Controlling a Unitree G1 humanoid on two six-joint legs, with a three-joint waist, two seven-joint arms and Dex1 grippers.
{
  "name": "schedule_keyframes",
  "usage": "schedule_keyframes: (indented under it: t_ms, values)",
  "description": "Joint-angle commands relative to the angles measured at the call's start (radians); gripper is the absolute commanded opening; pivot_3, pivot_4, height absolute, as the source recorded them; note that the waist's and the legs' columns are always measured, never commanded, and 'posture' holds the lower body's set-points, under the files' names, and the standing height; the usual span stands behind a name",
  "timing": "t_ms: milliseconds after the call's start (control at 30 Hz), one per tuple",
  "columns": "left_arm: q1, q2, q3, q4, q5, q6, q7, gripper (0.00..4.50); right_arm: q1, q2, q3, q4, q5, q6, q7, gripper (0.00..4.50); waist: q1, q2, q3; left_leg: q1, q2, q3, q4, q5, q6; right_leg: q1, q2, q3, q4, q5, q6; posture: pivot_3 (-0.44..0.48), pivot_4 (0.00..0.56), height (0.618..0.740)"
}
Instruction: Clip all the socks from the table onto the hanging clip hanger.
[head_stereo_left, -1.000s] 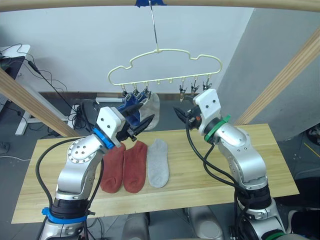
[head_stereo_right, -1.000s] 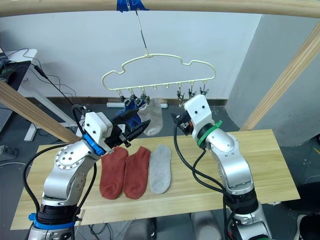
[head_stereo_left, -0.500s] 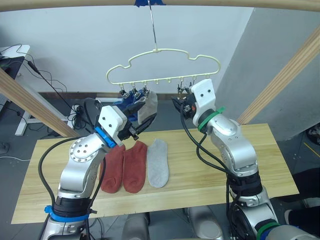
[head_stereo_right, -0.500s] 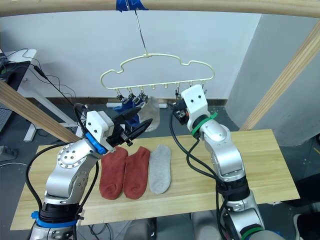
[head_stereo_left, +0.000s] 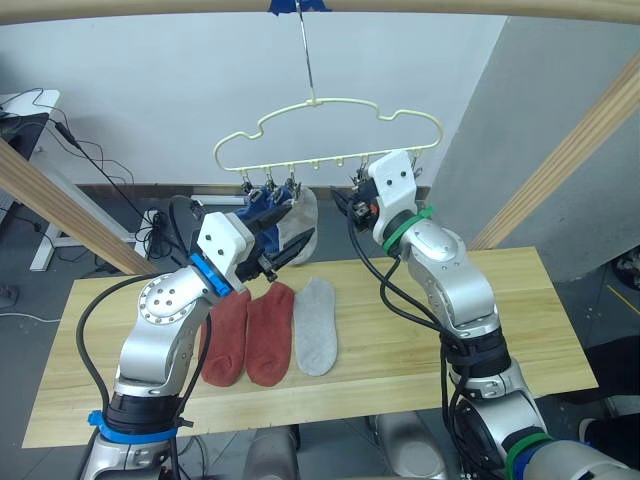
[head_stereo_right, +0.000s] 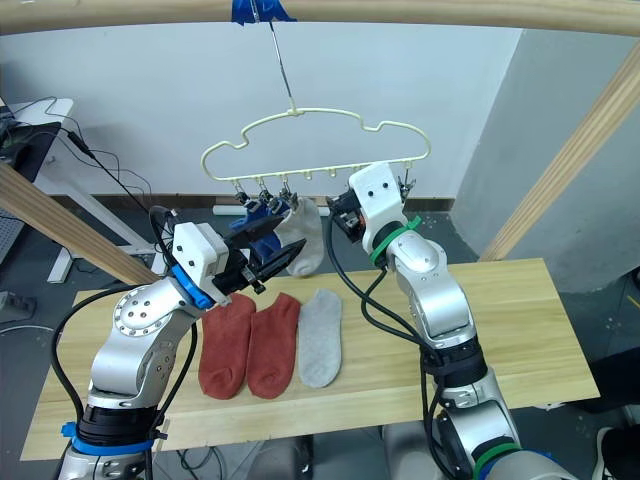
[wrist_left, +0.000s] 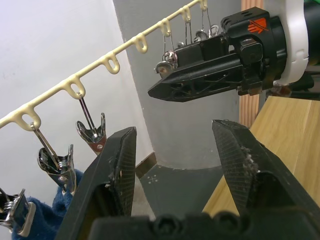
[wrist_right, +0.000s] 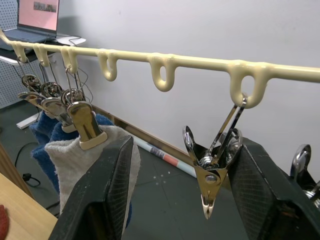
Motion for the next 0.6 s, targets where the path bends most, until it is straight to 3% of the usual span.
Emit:
schedule_keyframes:
  t_ms: [33, 433, 533, 600]
  values:
    - [0.010, 0.008, 0.008, -0.021, 0.001, -0.020, -0.006, 2.64, -0.029, 0.011, -0.007, -0.012, 0.020, -0.034, -0.008, 2.84, 0.000, 0.000, 0.000, 0.000, 0.000, 0.000, 0.000, 0.000, 0.000, 0.000, 0.000, 0.000, 0.000, 0.000, 0.000, -0.153, 0.213, 0.740]
    - [0.013, 0.002, 0.001, 0.010, 0.009, -0.043, -0.016, 2.64, -0.033, 0.015, -0.009, -0.007, 0.034, -0.045, -0.028, 2.84, 0.000, 0.000, 0.000, 0.000, 0.000, 0.000, 0.001, 0.000, 0.000, 0.000, 0.000, 0.000, 0.001, 0.000, 0.000, -0.159, 0.211, 0.740]
    - [0.014, -0.002, -0.001, 0.019, 0.013, -0.051, -0.017, 2.64, -0.032, 0.014, -0.011, -0.007, 0.037, -0.044, -0.035, 2.27, 0.000, 0.000, 0.000, 0.000, 0.000, 0.000, 0.001, 0.000, 0.000, 0.000, 0.000, 0.000, 0.001, 0.000, 0.000, -0.159, 0.211, 0.740]
    - [0.016, -0.006, -0.004, 0.018, 0.017, -0.054, -0.014, 2.64, -0.033, 0.014, -0.014, -0.006, 0.037, -0.044, -0.039, 1.60, 0.000, 0.000, 0.000, 0.000, 0.000, 0.000, 0.001, 0.000, 0.000, 0.000, 0.000, 0.000, 0.001, 0.000, 0.000, -0.159, 0.211, 0.740]
